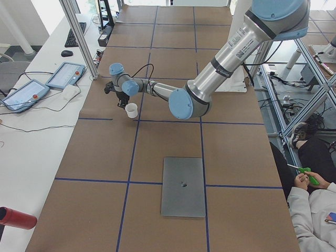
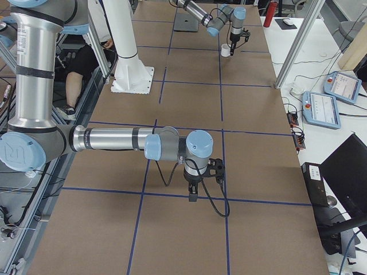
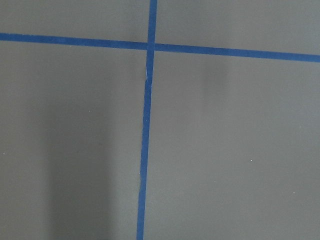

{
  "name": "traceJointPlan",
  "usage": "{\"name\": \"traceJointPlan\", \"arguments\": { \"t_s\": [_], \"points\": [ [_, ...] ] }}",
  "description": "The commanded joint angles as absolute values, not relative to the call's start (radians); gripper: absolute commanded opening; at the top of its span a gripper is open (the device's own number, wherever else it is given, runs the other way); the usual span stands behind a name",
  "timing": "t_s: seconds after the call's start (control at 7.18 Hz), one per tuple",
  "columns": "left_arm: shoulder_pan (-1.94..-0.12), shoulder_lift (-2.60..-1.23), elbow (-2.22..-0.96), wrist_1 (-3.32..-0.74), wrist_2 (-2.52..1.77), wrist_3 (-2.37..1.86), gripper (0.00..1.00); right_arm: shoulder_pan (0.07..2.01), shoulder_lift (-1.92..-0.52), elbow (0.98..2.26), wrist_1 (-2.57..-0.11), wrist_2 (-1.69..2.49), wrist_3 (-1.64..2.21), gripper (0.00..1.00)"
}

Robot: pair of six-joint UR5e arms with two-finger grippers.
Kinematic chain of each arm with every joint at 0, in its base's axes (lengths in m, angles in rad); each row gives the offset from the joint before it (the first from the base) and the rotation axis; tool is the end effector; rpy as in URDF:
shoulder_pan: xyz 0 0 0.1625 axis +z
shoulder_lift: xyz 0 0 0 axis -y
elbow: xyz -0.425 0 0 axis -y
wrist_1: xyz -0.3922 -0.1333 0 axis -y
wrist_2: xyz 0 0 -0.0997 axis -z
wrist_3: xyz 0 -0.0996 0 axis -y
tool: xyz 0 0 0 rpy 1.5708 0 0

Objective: Place cup on laptop
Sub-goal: 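Lift the cup with the left gripper and carry it toward the laptop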

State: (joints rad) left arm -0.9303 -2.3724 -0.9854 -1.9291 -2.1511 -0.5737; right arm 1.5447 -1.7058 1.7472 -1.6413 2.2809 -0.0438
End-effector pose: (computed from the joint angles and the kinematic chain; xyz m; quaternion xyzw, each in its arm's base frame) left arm 0.4254 -0.7024 0.3897 0.0664 0.3802 0.1117 0.9157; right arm 0.0571 -0.4338 0.6458 -0.0106 -0.3477 -0.0277 0.9371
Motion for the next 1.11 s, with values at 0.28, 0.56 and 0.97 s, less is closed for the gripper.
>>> {"name": "traceJointPlan", "arguments": {
  "t_s": [0.28,0.56,0.97],
  "points": [
    [-1.004,-2.402,-1.108,-1.687,-2.154,-0.574,0.0,1.545,-1.706,1.747,-1.641,2.281,-0.043,1.0],
    [-1.072,-2.344,-1.318,-1.472,-2.155,-0.548,0.0,1.545,-1.706,1.747,-1.641,2.281,-0.043,1.0],
    [-1.213,-2.064,-1.66,-1.202,-2.157,-0.228,0.0,1.545,-1.706,1.747,-1.641,2.28,-0.044,1.0]
  ]
}}
